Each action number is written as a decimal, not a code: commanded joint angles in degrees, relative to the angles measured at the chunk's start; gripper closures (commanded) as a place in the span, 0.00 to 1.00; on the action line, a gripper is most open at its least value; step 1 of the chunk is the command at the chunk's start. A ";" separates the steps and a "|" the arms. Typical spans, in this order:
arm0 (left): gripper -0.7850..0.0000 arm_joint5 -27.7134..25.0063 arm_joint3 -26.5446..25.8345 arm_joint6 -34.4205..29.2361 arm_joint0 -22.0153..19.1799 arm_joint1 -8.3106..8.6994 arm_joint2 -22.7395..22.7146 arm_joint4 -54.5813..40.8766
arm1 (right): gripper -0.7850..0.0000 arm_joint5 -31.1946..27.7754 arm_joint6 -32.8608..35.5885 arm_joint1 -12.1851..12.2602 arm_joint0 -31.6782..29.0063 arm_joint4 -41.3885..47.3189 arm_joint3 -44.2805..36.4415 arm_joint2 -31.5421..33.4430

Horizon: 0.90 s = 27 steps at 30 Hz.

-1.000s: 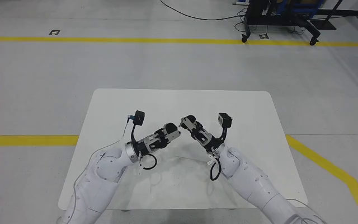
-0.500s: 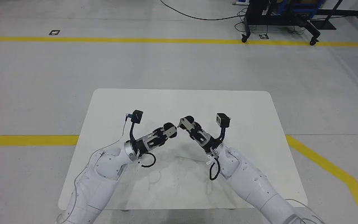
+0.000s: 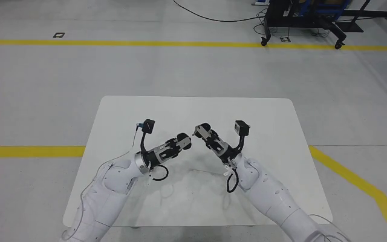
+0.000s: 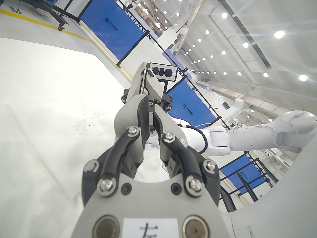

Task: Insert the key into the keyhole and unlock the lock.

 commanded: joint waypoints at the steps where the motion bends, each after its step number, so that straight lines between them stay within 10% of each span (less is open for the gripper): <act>1: 0.91 -0.19 0.07 -0.04 -0.08 0.02 0.13 0.02 | 1.00 0.00 0.26 -0.14 0.13 0.00 -0.17 -0.09; 14: 0.56 -2.89 0.82 -0.06 -0.27 0.20 0.36 -2.07 | 1.00 0.00 0.70 -0.47 -0.11 -0.23 -0.35 0.90; 27: 0.73 -2.56 0.92 -0.32 -0.47 0.38 0.79 -2.72 | 1.00 0.00 3.12 -0.61 -0.92 0.85 -1.14 0.88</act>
